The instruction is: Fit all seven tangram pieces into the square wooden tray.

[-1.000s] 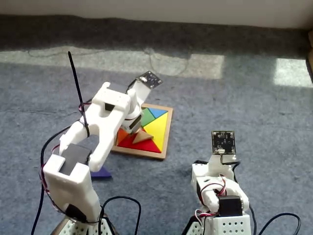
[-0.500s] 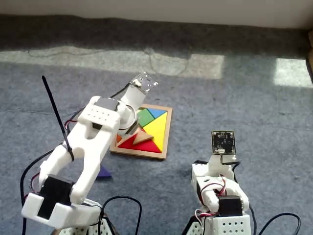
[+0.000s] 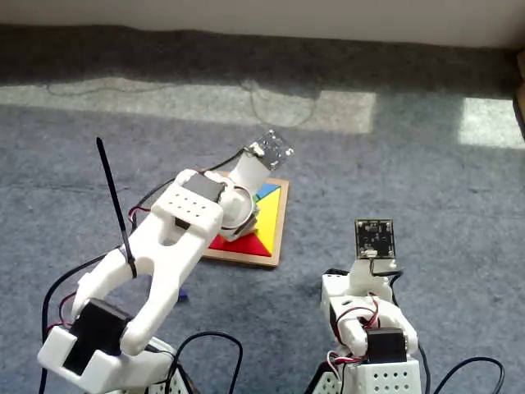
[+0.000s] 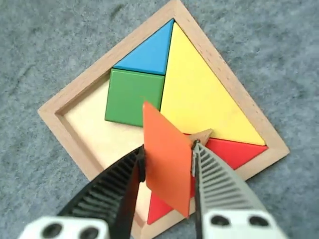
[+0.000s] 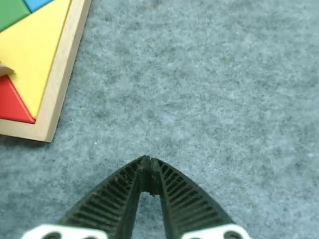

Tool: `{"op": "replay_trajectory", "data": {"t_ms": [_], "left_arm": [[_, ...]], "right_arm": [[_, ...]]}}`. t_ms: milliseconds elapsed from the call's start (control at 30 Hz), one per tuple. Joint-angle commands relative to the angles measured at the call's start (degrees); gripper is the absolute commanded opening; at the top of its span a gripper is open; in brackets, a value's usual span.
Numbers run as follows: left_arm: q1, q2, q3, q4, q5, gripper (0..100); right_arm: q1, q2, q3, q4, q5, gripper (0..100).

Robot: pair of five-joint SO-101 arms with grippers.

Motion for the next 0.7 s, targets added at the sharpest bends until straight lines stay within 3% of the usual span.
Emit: {"op": "replay_trajectory", "data": {"t_ms": [0,267,667], "left_arm": [[0.0,-2.3,-0.2,-0.4,0.6,17],[-2.6,-2.9,-0.3,-0.3,0.6,17],[-13.1,-2.3,-2.5,-0.2,0.3,17]], "right_arm": [[0.7,-1.0,7.7,0.4,-0.1,0.6],[0.7,-1.0,7.7,0.4,-0.1,0.6],[0.7,-1.0,7.7,0.4,-0.1,0.6]]}}
